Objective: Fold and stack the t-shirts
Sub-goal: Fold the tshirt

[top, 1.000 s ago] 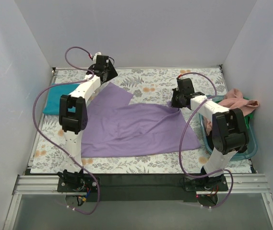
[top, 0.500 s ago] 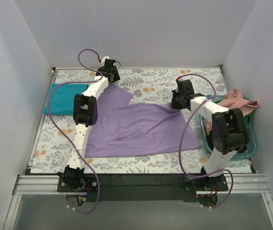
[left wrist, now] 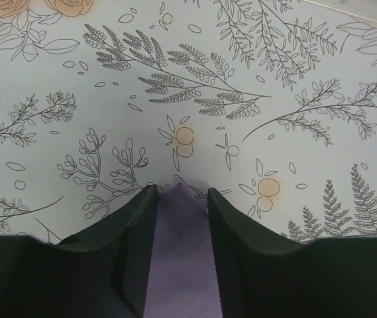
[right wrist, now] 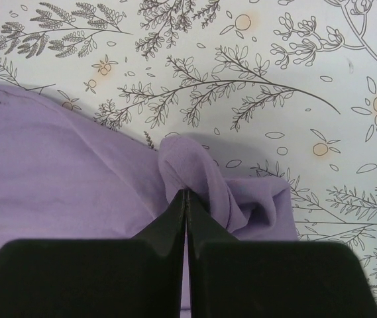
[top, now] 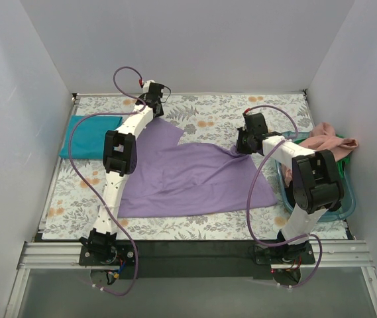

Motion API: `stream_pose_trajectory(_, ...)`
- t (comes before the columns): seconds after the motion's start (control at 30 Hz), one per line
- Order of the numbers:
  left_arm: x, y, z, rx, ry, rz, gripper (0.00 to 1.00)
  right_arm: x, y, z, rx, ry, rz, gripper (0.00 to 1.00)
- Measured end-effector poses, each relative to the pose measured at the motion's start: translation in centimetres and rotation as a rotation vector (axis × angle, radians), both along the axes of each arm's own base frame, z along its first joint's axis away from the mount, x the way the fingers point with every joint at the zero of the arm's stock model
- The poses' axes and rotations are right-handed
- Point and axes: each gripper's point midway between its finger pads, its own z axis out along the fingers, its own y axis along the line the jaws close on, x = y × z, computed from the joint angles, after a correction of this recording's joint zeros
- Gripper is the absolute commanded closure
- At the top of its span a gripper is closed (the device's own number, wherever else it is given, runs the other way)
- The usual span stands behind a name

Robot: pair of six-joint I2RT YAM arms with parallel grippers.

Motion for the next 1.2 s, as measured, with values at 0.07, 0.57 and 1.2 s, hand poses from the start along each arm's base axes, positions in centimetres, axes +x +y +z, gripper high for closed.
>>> stream_pose_trajectory(0.07,-0.2,0.1,0.0,0.003,0.008,0.005,0.75,-0.1,0.0,-0.1,0.000,0.002,0.000,0.99)
stream_pose_trajectory(0.57,-4.7,1.1,0.6,0.001,0.090,0.033,1.00,-0.1,0.8,0.1,0.025,-0.003,0.026,0.99)
stream_pose_trajectory(1.2,-21.6,3.9,12.1,-0.207,-0.088,0.129,1.00,-1.4,0.5,4.5,0.061,-0.128,-0.002,0.99)
